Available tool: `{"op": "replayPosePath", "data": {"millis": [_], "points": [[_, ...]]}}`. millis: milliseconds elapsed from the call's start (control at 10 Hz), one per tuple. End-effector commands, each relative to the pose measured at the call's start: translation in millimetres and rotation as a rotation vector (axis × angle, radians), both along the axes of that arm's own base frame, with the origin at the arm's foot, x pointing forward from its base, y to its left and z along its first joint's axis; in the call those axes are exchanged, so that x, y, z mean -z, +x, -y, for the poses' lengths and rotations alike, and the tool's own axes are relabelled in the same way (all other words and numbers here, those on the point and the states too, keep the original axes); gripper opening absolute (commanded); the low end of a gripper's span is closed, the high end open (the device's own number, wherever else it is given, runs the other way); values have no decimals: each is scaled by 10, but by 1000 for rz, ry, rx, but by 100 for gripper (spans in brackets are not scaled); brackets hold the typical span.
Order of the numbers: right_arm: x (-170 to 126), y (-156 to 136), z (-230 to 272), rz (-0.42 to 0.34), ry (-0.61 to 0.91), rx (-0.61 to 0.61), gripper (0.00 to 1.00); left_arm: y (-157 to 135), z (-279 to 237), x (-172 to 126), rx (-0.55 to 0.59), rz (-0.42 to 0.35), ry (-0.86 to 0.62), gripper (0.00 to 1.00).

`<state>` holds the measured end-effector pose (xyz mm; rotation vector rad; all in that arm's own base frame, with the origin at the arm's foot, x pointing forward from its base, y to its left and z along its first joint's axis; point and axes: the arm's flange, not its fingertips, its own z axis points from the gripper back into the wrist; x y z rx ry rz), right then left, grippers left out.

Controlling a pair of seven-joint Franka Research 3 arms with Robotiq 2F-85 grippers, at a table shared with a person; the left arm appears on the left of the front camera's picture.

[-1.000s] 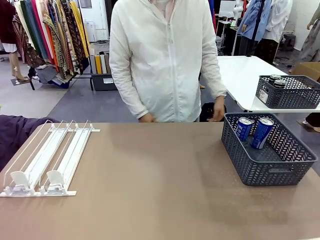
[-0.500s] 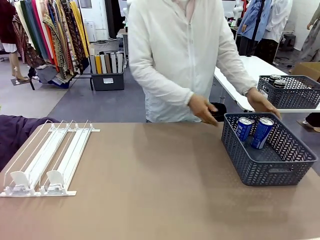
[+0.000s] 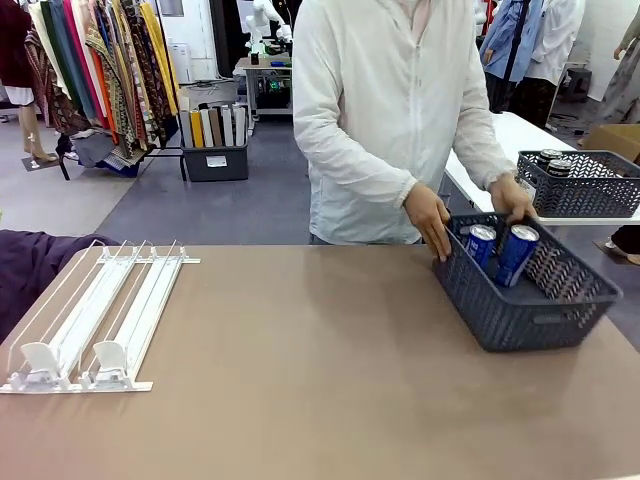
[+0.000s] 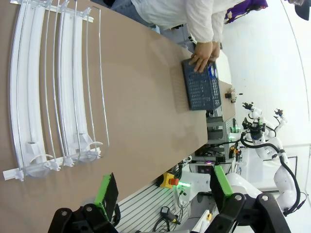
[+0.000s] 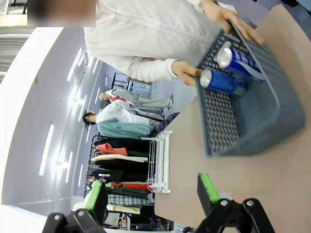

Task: Retrieve and store the cans from the dispenser.
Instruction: Pick up one can from the Automatic Can Dispenser and place it in the middle of the table.

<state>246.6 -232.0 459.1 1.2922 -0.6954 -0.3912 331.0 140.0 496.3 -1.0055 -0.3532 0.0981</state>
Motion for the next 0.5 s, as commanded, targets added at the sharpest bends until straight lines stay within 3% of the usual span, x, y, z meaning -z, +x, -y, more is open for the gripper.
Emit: {"op": "replayPosePath", "data": {"millis": [0, 400], "points": [[-44, 37, -6, 28, 14, 9, 100, 0, 1, -15, 0, 11, -23, 100], [-44, 37, -6, 28, 14, 9, 100, 0, 1, -15, 0, 11, -23, 100]]}}
